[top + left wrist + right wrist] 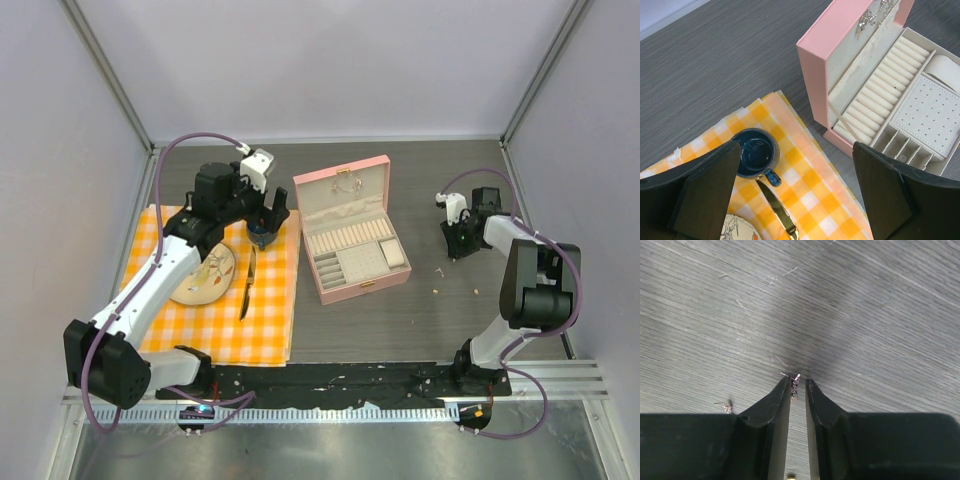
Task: Organize the mixed jewelry
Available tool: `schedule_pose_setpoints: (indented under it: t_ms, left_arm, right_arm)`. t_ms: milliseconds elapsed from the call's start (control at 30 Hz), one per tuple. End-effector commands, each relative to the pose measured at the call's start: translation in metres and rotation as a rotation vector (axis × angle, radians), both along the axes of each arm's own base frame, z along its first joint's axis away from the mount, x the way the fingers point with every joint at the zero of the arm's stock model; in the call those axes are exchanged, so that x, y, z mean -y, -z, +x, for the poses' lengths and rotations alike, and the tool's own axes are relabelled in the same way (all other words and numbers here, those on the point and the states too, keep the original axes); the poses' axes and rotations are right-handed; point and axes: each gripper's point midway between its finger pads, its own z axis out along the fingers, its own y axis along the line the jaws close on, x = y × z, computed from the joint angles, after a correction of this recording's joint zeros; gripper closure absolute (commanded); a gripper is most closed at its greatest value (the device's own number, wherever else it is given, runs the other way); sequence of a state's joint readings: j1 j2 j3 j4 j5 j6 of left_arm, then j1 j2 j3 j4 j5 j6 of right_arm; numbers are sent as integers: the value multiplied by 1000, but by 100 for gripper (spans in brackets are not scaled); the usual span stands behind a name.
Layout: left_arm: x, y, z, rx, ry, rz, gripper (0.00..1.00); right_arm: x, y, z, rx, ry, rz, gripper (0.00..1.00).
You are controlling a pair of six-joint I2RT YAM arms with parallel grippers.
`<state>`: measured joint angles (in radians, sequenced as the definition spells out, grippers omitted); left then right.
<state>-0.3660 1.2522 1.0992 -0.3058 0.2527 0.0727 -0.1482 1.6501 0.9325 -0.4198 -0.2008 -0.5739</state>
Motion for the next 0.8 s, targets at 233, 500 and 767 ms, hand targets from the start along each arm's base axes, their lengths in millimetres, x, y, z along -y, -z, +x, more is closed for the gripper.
schedule_pose_setpoints:
  t_ms: [233, 500, 767]
  left_arm:
    - [-2, -7, 7, 38, -8, 10, 0]
    - [-4, -4, 7, 42, -20, 9, 0]
    - [-9, -13, 12, 46, -64, -25, 0]
  right_arm:
    - [4, 1, 1, 4, -15, -14, 89]
    - [4, -13, 0, 28, 3, -16, 99]
    - [-2, -65, 8, 153, 11, -55, 99]
